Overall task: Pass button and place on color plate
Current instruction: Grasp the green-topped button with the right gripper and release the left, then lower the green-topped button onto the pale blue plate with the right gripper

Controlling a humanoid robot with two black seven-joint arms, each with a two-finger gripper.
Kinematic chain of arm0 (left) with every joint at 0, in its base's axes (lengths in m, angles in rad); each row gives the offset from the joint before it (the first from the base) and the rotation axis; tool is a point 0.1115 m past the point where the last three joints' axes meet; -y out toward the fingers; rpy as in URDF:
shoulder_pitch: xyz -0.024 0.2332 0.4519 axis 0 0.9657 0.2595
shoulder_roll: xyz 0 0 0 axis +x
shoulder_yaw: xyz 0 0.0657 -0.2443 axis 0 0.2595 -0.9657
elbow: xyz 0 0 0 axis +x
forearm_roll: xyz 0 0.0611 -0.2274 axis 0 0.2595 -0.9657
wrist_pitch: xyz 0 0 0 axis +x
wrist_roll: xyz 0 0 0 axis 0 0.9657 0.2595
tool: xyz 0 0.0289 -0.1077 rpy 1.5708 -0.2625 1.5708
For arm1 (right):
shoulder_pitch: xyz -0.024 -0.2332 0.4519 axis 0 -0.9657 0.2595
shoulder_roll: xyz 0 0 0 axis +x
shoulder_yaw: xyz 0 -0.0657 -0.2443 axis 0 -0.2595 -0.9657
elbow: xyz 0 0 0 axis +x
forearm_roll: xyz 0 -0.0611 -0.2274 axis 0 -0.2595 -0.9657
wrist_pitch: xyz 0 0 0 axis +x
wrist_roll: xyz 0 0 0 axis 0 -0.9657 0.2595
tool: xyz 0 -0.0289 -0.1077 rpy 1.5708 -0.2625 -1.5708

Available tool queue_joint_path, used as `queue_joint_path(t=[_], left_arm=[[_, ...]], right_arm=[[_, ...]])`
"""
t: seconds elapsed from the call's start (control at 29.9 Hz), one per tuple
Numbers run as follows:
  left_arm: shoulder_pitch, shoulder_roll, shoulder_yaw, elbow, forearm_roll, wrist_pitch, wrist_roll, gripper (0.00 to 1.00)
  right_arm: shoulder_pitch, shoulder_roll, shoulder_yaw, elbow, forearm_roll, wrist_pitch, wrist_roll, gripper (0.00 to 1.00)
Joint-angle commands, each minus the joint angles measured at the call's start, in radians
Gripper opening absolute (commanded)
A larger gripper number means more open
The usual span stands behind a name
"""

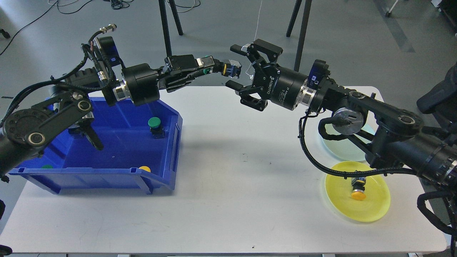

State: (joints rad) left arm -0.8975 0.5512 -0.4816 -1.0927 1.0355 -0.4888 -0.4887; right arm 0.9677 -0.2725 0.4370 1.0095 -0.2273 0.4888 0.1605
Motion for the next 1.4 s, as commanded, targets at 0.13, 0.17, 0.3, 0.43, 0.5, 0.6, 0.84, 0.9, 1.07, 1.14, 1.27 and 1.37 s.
queue_joint_path(t=[0.13,0.17,0.3,0.43,0.5,0.6,0.84,0.9,1.07,1.14,1.27,1.37], left_arm=[[-0.003,-0.008,0.0,0.01,0.0,0.0,0.0,0.1],[-0.003,-0.008,0.0,0.01,0.0,0.0,0.0,0.1],[-0.003,-0.007,0.0,0.01,0.0,0.0,0.0,0.11],[-0.001,-0.007,0.0,0.01,0.0,0.0,0.0,0.11],[0.0,-0.005,0.0,0.01,0.0,0.0,0.0,0.11],[0.002,-0.005,0.0,0.01,0.0,0.0,0.0,0.12],[0.003,-0.005,0.0,0.01,0.0,0.0,0.0,0.39],[0.005,-0.007,0.0,0.01,-0.005,0.0,0.0,0.53],[0.008,-0.007,-0.011,0.013,-0.015,0.0,0.0,0.85],[0.008,-0.008,-0.012,0.02,-0.018,0.0,0.0,0.87],[0.008,-0.023,-0.011,0.051,-0.064,0.0,0.0,0.89],[0.008,-0.025,-0.011,0.054,-0.089,0.0,0.0,0.9]], right_arm=[[-0.001,0.007,0.006,-0.002,0.0,0.0,0.011,0.59],[-0.003,0.004,0.012,0.0,0.0,0.0,0.011,0.56],[-0.009,-0.002,0.019,-0.002,0.0,0.0,0.014,0.52],[-0.011,-0.002,0.017,-0.002,0.0,0.0,0.014,0.42],[-0.009,-0.002,0.017,-0.002,0.0,0.0,0.014,0.32],[-0.009,-0.001,0.017,-0.002,0.0,0.0,0.014,0.22],[-0.007,-0.004,0.016,0.003,0.0,0.0,0.014,0.01],[-0.007,-0.005,0.016,0.008,0.0,0.0,0.014,0.01],[-0.014,-0.04,0.019,0.011,0.002,0.0,0.013,0.01],[-0.024,-0.074,0.035,0.014,0.015,0.0,0.014,0.01],[-0.115,-0.154,0.124,0.026,0.107,0.0,0.014,0.01],[-0.248,-0.189,0.267,0.02,0.181,-0.067,0.008,0.01]])
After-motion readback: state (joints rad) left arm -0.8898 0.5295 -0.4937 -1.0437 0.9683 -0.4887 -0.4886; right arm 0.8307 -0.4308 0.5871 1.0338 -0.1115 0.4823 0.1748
